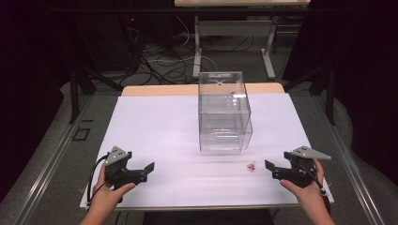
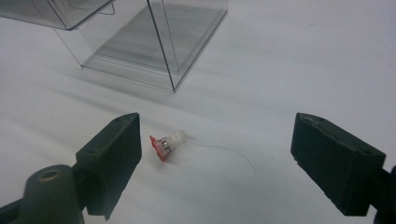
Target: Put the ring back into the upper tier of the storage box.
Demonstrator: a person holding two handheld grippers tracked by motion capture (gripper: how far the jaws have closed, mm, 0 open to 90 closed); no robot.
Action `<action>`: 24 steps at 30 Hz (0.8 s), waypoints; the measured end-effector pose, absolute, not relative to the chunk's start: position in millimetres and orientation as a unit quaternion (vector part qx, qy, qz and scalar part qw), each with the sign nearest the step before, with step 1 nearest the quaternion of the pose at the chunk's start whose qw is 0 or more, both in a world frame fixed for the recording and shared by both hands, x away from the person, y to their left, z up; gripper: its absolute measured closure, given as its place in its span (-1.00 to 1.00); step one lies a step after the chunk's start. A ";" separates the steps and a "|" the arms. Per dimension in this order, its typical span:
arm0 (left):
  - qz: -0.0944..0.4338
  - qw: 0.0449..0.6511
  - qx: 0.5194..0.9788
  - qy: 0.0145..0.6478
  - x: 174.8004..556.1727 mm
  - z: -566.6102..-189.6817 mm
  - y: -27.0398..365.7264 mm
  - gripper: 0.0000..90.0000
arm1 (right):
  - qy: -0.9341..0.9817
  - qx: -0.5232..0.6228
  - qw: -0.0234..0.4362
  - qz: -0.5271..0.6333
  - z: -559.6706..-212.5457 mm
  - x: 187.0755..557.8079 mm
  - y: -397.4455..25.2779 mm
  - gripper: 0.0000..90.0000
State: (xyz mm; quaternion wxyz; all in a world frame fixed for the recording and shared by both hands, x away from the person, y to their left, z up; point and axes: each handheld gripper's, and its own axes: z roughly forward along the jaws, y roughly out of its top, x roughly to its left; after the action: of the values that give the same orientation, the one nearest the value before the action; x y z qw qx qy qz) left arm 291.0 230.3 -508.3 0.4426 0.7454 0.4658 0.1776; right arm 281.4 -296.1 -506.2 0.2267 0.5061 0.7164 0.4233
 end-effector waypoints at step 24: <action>0.179 0.431 0.747 0.473 287.7 -511.7 232.4 -0.98 | 0.795 0.407 0.212 0.396 -507.3 312.7 -257.9 -0.19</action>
State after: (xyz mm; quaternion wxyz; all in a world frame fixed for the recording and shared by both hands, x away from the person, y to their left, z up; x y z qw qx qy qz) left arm 287.7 232.4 -511.7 0.4307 0.7474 0.4730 0.1795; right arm 312.7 -257.9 -507.3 0.2118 0.4073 0.7954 0.3958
